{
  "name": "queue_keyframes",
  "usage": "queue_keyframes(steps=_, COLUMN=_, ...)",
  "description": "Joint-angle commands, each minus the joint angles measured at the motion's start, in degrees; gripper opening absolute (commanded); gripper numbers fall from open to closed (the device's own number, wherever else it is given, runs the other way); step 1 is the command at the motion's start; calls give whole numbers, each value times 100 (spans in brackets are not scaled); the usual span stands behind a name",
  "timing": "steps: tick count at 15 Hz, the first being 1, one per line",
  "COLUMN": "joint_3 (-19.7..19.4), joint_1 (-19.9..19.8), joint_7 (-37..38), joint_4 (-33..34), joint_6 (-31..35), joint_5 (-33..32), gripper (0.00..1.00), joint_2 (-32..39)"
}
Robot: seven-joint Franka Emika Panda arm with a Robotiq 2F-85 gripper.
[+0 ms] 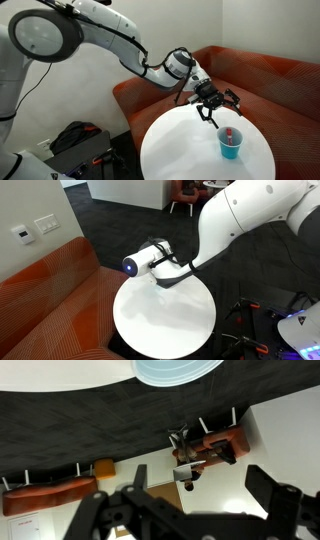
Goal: Put the red marker in the light blue cup
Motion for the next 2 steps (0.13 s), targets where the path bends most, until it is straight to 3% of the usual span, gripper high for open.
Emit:
queue_keyframes(steps=1, joint_3=101, joint_1=-70, joint_7=14, joint_4=29, joint_6=-48, joint_5=-53, gripper=100, joint_2=26)
queue_keyframes(steps=2, joint_3=103, joint_1=-69, joint_7=14, joint_4=29, joint_6=-48, joint_5=-53, gripper=100, joint_2=37)
